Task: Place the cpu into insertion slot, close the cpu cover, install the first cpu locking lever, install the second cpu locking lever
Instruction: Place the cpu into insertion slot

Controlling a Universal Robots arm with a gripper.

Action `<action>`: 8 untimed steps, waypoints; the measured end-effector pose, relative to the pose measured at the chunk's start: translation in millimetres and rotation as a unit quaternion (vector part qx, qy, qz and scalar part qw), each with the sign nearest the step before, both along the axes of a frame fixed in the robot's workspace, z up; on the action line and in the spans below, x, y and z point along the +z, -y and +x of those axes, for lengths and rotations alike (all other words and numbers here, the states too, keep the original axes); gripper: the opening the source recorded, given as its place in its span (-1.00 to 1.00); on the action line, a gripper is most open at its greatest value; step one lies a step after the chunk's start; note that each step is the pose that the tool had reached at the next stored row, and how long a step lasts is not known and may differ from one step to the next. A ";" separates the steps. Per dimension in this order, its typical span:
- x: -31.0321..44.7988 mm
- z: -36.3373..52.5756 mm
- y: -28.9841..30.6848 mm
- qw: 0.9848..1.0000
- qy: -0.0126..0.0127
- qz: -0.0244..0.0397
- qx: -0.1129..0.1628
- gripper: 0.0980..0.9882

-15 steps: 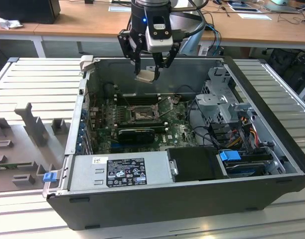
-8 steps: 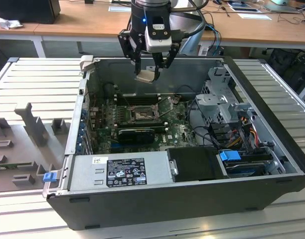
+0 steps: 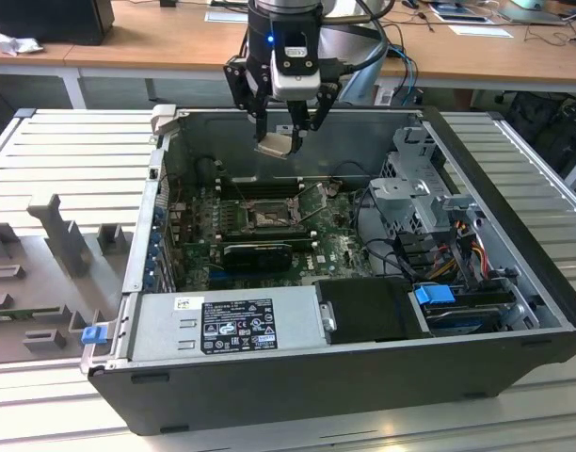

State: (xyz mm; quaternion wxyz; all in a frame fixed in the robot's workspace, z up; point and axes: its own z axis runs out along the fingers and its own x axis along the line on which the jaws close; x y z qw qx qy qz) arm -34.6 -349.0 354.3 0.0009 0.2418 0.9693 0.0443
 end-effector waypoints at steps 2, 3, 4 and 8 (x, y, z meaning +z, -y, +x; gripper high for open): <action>-0.2 0.0 0.0 1.000 0.000 0.000 -0.006 -0.03; -0.3 0.0 0.0 1.000 0.000 0.000 -0.009 -0.03; -0.4 0.0 0.0 1.000 0.000 0.000 -0.014 -0.03; -0.7 0.0 0.0 0.999 0.000 0.000 -0.032 -0.03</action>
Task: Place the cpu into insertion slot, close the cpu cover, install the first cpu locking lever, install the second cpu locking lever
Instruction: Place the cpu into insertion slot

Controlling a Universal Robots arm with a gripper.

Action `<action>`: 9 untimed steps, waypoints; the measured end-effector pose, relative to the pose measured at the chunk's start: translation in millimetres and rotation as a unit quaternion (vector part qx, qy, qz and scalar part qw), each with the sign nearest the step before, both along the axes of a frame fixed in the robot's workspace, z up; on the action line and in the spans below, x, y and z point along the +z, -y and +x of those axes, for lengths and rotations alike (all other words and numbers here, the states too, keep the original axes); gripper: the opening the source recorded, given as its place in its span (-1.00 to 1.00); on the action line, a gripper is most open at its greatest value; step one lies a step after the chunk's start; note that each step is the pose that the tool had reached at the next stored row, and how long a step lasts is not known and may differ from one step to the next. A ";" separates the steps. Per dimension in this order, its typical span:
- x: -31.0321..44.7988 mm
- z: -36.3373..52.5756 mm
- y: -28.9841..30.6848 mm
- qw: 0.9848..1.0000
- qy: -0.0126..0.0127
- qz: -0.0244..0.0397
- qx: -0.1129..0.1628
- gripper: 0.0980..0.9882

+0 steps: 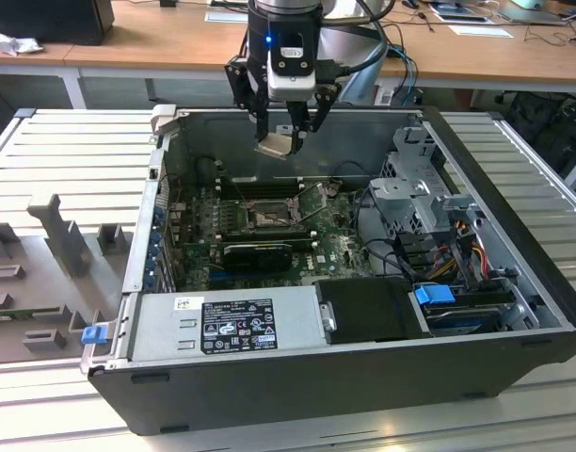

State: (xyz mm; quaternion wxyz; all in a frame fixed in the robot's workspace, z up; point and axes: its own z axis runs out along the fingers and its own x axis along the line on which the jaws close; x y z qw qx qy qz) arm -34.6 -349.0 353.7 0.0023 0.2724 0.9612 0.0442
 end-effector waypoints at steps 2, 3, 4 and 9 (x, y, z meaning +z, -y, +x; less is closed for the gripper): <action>-0.2 0.0 0.0 1.000 0.000 0.000 -0.015 -0.03; -0.3 0.0 0.0 1.000 0.000 0.000 -0.021 -0.03; -0.3 0.0 0.0 1.000 0.000 0.000 -0.029 -0.03; -0.5 0.0 0.0 0.998 0.000 0.000 -0.069 -0.03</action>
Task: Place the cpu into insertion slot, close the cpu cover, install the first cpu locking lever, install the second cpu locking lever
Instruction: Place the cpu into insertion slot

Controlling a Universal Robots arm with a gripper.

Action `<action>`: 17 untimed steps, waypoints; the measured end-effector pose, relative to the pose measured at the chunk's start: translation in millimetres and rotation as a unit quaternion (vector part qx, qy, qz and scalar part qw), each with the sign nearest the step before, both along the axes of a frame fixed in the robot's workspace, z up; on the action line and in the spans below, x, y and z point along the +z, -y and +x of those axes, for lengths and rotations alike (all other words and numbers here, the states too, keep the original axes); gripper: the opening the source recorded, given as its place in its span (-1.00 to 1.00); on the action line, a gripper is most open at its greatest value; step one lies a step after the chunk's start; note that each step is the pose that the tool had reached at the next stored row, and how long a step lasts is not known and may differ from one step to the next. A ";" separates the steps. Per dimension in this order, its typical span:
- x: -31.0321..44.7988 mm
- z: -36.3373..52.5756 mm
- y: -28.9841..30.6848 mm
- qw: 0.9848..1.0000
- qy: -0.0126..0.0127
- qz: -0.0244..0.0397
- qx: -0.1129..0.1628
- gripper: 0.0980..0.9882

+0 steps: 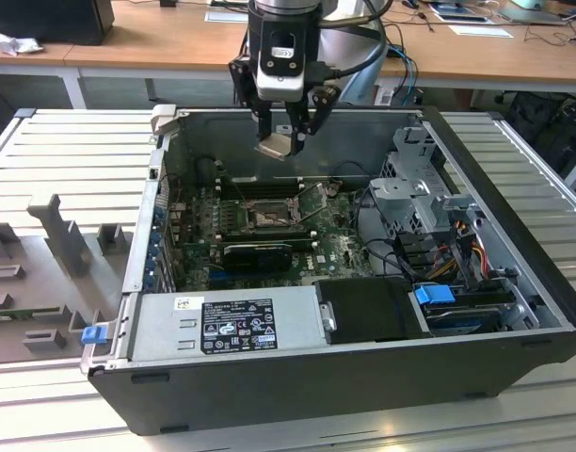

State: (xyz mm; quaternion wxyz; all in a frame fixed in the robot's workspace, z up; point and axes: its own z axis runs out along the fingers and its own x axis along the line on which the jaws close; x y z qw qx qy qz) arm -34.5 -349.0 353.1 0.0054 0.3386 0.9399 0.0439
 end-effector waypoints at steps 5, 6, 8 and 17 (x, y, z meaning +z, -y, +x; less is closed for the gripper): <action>-2.1 0.0 0.0 0.999 0.000 -0.001 -0.033 -0.03; -3.7 0.0 0.0 0.999 0.000 -0.001 -0.034 -0.03; -6.3 0.0 0.0 0.999 0.000 -0.001 -0.035 -0.03; -15.4 0.0 0.0 0.999 0.000 -0.001 -0.042 -0.03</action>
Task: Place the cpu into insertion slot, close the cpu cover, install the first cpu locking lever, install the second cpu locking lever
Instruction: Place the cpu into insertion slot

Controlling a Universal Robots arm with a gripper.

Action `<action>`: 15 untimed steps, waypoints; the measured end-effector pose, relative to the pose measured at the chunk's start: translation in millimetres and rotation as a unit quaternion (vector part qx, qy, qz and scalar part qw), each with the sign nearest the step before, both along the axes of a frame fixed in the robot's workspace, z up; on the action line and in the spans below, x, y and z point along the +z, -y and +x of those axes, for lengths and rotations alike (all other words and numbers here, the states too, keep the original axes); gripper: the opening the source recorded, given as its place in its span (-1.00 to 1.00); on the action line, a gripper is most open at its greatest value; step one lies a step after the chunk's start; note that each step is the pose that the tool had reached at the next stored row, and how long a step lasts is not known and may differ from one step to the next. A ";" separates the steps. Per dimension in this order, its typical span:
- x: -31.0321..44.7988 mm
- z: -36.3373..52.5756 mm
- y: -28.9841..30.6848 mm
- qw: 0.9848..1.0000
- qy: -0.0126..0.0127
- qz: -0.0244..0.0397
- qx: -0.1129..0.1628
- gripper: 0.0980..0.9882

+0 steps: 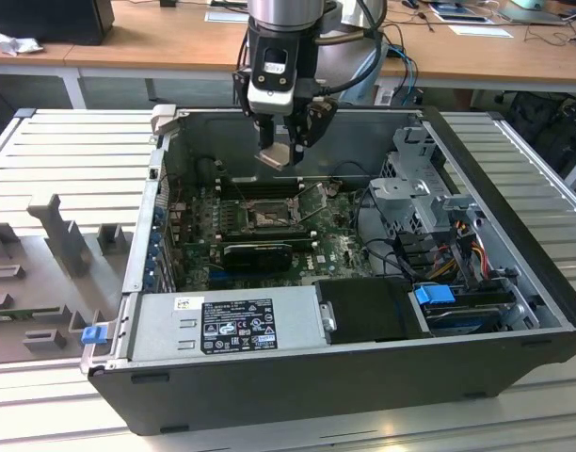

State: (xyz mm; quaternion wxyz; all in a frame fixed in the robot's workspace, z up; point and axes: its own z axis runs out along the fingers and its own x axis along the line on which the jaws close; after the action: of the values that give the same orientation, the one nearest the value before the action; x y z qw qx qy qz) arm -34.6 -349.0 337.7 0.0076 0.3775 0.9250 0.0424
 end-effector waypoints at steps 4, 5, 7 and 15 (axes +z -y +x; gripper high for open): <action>-1.1 0.0 0.0 1.000 0.000 -0.001 -0.024 -0.03; -1.2 0.0 0.0 1.000 0.000 -0.001 -0.029 -0.03; -1.6 0.0 0.0 0.999 0.000 -0.001 -0.042 -0.03; -4.7 0.0 0.0 0.992 0.000 -0.002 -0.129 -0.03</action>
State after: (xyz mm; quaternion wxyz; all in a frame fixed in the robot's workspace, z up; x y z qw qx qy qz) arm -34.5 -349.0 333.0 0.0135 0.4934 0.8688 0.0396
